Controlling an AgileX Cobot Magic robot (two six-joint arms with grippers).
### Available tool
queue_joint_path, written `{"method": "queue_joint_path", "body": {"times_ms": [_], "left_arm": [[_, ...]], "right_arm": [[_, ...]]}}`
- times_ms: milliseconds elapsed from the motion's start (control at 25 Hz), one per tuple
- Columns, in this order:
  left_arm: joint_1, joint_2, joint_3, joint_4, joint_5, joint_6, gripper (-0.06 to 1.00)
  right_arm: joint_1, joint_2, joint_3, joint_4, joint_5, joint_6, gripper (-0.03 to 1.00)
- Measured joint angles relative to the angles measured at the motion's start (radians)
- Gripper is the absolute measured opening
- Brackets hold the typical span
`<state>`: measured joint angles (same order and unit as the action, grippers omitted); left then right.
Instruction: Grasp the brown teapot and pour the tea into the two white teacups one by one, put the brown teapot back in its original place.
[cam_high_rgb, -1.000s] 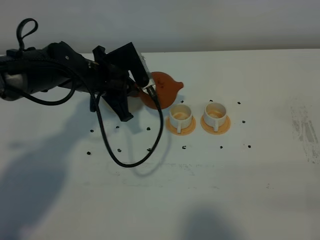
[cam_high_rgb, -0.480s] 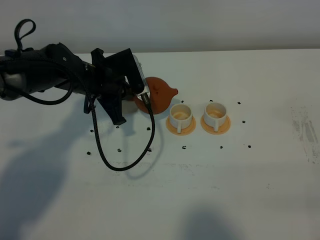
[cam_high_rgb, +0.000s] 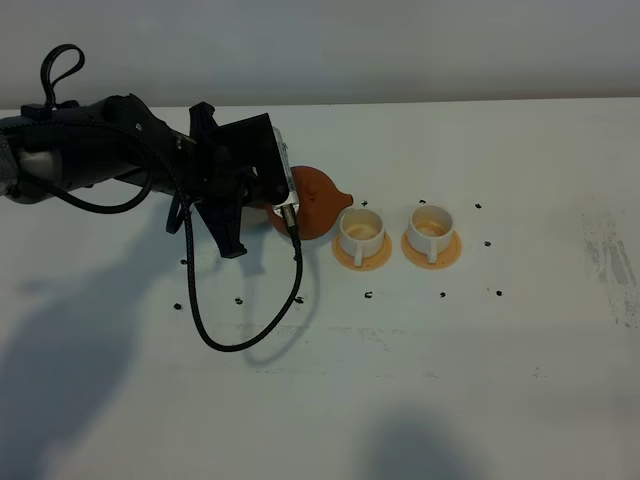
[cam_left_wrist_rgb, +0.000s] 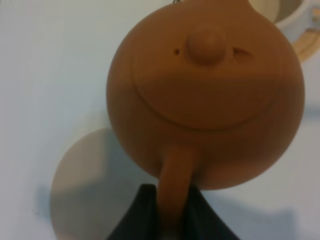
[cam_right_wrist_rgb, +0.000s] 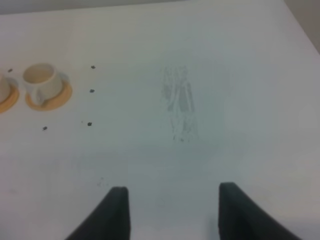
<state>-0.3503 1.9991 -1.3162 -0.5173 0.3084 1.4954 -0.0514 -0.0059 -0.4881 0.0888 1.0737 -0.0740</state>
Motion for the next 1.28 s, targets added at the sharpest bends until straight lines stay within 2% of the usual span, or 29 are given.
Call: {"method": "queue_joint_path", "body": {"times_ms": [400,800,1280], "left_arm": [[-0.001,0.000,0.000,0.052,-0.011,0.001,0.08],[-0.035,0.000,0.000,0.108,-0.081,0.002,0.08],[-0.051,0.000,0.000,0.181,-0.114,0.005,0.08]], "right_arm": [[0.000,0.000,0.000,0.000,0.000,0.000,0.43],[0.000,0.000,0.000,0.000,0.000,0.000,0.43],[0.000,0.000,0.000,0.000,0.000,0.000,0.43]]}}
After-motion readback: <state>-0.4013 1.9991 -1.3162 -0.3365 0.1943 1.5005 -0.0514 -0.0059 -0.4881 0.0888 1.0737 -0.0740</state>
